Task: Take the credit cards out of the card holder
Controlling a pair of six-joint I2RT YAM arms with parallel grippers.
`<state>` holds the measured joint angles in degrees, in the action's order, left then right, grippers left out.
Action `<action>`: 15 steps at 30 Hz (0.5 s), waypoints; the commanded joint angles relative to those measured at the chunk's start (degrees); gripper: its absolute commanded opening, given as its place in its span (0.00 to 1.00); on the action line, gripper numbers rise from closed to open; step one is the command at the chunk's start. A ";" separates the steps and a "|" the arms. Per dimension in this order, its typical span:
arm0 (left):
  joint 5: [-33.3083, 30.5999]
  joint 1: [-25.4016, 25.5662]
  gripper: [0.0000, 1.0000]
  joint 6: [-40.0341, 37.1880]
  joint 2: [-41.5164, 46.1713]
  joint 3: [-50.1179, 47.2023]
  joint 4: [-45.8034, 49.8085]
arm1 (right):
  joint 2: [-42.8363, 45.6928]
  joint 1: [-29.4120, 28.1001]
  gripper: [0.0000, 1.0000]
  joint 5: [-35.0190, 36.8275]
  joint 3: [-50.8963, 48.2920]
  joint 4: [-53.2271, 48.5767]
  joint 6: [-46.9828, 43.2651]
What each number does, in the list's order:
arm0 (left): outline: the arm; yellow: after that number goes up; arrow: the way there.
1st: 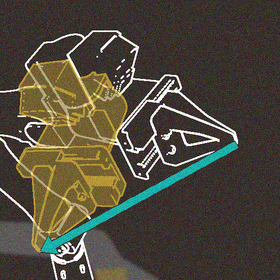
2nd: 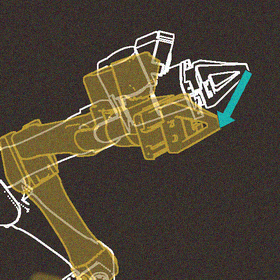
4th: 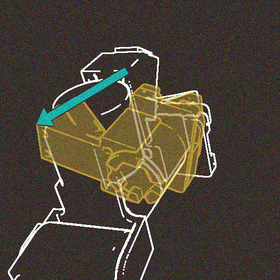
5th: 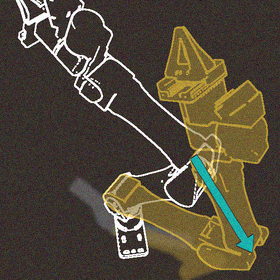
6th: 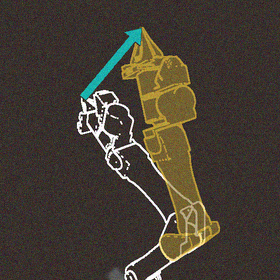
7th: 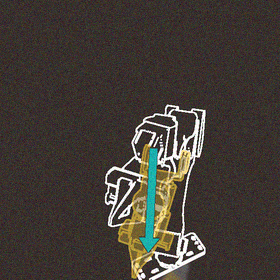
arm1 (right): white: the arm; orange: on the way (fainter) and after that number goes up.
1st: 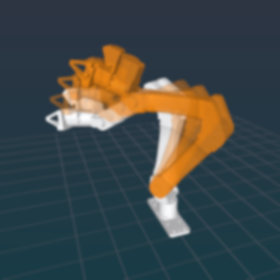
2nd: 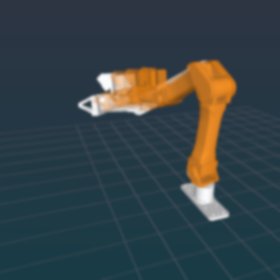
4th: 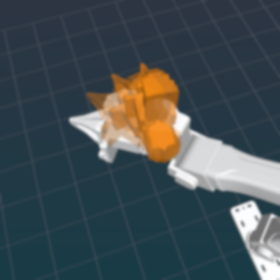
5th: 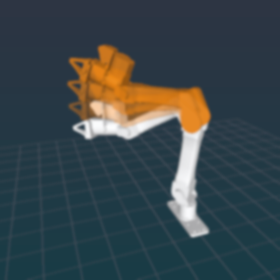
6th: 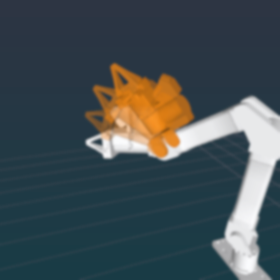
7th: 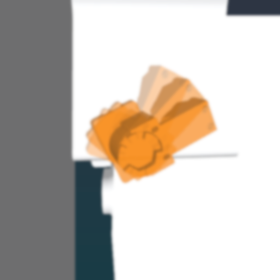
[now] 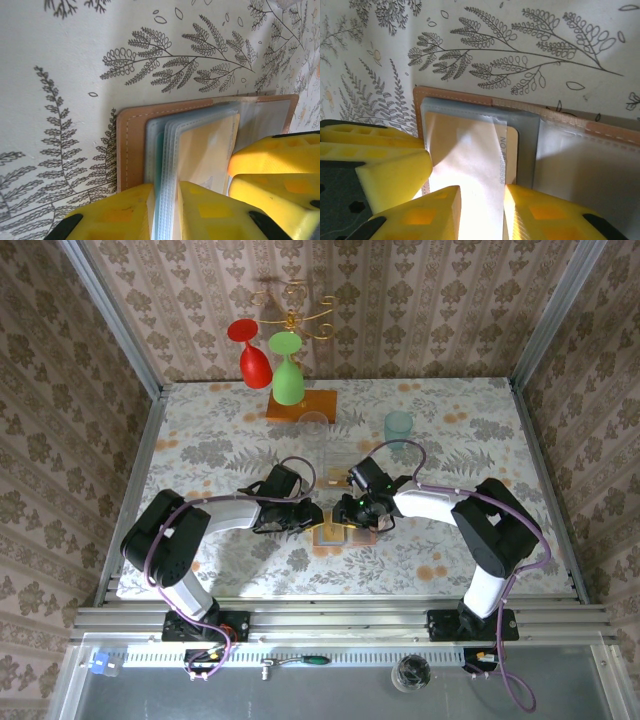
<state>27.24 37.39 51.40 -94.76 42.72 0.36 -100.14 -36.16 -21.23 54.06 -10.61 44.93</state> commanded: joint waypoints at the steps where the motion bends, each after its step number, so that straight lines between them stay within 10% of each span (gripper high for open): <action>1: -1.23 -0.58 0.21 -0.44 -0.12 -0.80 2.39 | 0.71 -0.32 0.30 3.58 1.31 -4.31 -1.63; 15: -1.27 -0.65 0.21 -1.04 1.90 0.33 4.08 | 4.38 -0.49 0.30 5.46 2.58 -7.94 -2.87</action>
<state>27.22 37.34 51.37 -94.50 42.72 0.75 -97.78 -36.27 -17.28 55.05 -16.14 43.20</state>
